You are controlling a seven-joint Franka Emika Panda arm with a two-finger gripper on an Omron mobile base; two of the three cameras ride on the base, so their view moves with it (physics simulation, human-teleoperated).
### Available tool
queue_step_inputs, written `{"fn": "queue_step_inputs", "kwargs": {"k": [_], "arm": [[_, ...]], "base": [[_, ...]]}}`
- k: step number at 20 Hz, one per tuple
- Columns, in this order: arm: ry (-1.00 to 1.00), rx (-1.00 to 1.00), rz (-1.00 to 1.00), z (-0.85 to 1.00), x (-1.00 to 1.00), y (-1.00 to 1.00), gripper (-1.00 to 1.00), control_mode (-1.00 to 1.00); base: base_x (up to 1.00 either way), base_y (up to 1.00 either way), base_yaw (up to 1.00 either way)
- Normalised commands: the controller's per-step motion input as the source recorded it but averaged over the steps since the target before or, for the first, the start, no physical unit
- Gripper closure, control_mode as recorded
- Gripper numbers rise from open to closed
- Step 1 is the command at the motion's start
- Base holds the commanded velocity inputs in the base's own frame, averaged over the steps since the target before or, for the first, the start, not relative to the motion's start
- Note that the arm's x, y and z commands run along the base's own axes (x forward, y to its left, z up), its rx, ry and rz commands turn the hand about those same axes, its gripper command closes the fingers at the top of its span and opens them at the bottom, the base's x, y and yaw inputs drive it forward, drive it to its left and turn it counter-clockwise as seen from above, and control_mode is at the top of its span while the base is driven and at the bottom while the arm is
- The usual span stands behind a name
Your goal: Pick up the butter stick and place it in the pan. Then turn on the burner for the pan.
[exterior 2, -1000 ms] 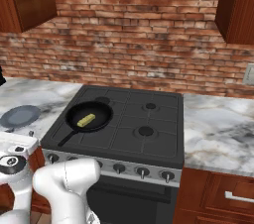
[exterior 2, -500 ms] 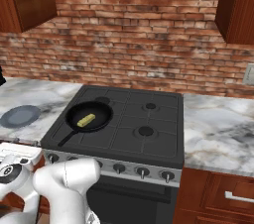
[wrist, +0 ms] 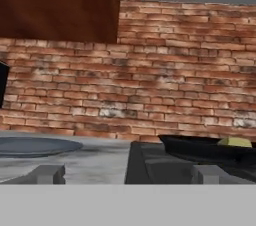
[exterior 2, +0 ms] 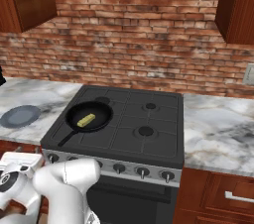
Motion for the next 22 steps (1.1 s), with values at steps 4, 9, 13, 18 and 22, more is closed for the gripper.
{"fn": "queue_step_inputs", "kwargs": {"k": [4, 9, 13, 18, 22], "arm": [[-0.03, 0.01, -0.03, -0.45, 0.0, -0.07, -1.0, -1.0], [-0.03, 0.02, -0.03, -0.38, 0.0, -0.1, -1.0, -1.0], [-0.03, 0.05, -0.05, -0.31, 0.0, -0.08, -1.0, -1.0], [-0.02, 0.07, -0.07, -0.2, 0.01, -0.05, -1.0, -1.0], [0.0, 0.06, -0.04, -0.11, 0.13, -0.11, -1.0, -1.0]], "base": [[0.0, 0.0, 0.0], [0.0, 0.0, 0.0], [0.0, 0.0, 0.0], [0.0, 0.0, 0.0], [0.0, 0.0, 0.0]]}}
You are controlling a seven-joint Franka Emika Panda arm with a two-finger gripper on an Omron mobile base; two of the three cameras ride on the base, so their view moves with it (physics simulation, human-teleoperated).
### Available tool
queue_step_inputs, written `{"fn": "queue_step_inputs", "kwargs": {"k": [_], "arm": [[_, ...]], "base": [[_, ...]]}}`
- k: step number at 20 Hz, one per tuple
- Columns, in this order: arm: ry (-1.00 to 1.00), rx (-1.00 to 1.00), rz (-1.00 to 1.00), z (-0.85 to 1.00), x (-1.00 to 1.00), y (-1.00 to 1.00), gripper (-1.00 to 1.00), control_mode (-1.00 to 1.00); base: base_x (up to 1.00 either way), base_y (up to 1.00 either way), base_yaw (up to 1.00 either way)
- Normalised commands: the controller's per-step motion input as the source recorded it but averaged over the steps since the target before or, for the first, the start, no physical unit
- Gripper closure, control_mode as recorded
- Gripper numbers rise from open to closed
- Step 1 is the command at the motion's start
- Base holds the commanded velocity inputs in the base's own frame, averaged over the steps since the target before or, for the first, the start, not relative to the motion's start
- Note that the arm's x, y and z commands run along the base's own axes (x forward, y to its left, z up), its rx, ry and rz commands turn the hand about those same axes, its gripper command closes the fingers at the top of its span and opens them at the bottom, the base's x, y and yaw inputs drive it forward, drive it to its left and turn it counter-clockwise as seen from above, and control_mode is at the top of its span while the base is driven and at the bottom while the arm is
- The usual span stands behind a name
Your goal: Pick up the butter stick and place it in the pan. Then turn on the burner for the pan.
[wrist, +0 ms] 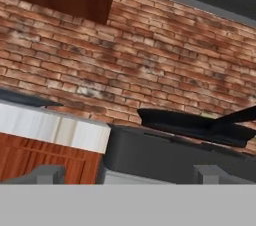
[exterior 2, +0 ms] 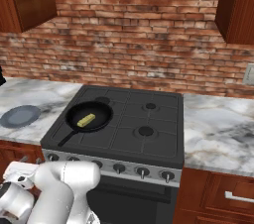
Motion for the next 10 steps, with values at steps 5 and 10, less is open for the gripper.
{"fn": "queue_step_inputs", "kwargs": {"k": [5, 10], "arm": [[0.0, 0.01, 0.0, -0.11, 0.38, -0.14, -1.0, -1.0], [0.0, 0.0, 0.01, -0.14, 0.42, -0.18, -1.0, -1.0]], "base": [[0.0, 0.0, 0.0], [0.0, 0.0, 0.0]]}}
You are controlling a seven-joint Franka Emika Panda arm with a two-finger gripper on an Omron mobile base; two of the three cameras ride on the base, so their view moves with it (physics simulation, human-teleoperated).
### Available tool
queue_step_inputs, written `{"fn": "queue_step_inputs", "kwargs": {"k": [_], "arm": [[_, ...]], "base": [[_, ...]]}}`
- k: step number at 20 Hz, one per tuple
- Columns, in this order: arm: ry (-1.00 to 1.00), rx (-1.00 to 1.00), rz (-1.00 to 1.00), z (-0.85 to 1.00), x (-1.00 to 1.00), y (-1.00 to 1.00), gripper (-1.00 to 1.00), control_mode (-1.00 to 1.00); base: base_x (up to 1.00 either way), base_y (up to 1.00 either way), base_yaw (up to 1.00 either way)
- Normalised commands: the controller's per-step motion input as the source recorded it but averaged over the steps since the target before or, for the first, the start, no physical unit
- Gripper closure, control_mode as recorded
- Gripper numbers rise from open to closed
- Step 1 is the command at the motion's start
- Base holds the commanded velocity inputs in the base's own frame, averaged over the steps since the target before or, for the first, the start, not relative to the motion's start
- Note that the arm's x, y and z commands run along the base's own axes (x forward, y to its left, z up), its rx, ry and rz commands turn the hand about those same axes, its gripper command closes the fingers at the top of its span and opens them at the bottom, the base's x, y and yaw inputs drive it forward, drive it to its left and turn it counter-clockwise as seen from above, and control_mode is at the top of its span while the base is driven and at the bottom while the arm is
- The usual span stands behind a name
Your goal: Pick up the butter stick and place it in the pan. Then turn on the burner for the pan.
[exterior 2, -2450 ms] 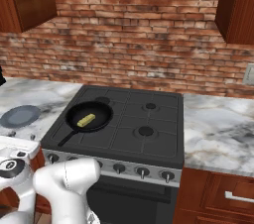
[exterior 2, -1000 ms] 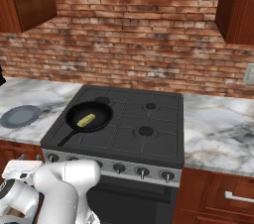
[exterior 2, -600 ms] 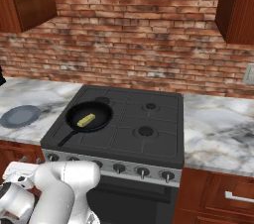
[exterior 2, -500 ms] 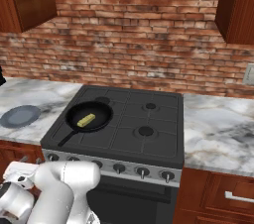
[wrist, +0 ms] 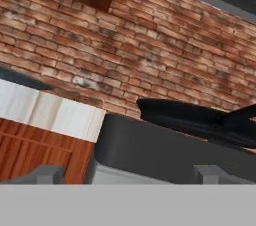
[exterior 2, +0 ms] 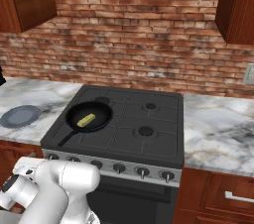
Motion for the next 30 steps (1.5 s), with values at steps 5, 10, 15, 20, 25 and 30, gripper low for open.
{"fn": "queue_step_inputs", "kwargs": {"k": [5, 10, 15, 20, 25, 30], "arm": [[0.0, 0.0, 0.04, -0.2, 0.21, -0.16, -1.0, -1.0], [0.0, 0.0, 0.05, -0.24, 0.07, -0.11, -1.0, -1.0], [0.0, 0.04, 0.01, -0.26, 0.0, -0.18, -1.0, -1.0], [-0.02, 0.08, 0.0, -0.21, 0.0, -0.23, -1.0, -1.0], [-0.04, 0.08, 0.0, -0.22, 0.0, -0.25, -1.0, -1.0], [-0.02, 0.09, 0.0, -0.09, 0.0, -0.24, -1.0, -1.0]], "base": [[0.0, 0.0, 0.0], [0.0, 0.0, 0.0], [0.0, 0.0, 0.0], [0.0, 0.0, 0.0], [0.0, 0.0, 0.0], [0.0, 0.0, 0.0]]}}
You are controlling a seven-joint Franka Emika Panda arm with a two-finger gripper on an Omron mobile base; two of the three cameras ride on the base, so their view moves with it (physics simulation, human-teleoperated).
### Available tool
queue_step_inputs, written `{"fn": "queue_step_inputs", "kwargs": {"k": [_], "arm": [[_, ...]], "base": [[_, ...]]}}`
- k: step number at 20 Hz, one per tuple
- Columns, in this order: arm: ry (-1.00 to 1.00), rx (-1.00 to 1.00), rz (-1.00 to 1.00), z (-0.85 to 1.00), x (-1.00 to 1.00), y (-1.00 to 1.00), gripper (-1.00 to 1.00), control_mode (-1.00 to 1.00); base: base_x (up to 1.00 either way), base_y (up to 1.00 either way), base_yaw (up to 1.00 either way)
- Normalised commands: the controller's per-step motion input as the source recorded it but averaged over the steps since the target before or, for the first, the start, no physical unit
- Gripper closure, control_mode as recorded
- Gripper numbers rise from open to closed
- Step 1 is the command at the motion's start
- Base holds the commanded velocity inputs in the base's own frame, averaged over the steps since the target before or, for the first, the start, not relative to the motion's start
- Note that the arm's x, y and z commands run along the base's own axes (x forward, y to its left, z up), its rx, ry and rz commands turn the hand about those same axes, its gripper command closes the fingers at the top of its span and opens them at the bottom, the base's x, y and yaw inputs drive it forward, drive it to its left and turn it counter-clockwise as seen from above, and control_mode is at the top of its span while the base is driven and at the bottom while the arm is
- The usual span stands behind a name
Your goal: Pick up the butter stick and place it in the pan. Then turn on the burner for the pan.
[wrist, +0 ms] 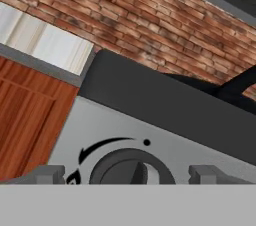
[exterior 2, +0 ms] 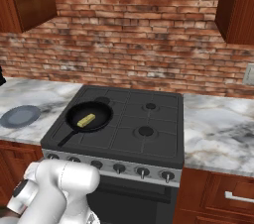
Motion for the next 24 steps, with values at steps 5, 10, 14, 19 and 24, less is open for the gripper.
{"fn": "queue_step_inputs", "kwargs": {"k": [5, 10, 14, 19, 24], "arm": [[-0.01, 0.06, 0.0, -0.04, 0.04, -0.14, -1.0, -1.0], [-0.02, 0.08, 0.0, -0.02, 0.13, -0.18, -1.0, -1.0], [-0.02, 0.07, 0.0, -0.09, 0.05, -0.16, -1.0, -1.0], [-0.01, 0.02, 0.0, -0.01, 0.1, -0.03, -1.0, -1.0], [-0.04, 0.02, 0.02, 0.0, 0.17, -0.03, -1.0, -1.0]], "base": [[0.0, 0.0, 0.0], [0.0, 0.0, 0.0], [0.0, 0.0, 0.0], [0.0, 0.0, 0.0], [0.0, 0.0, 0.0]]}}
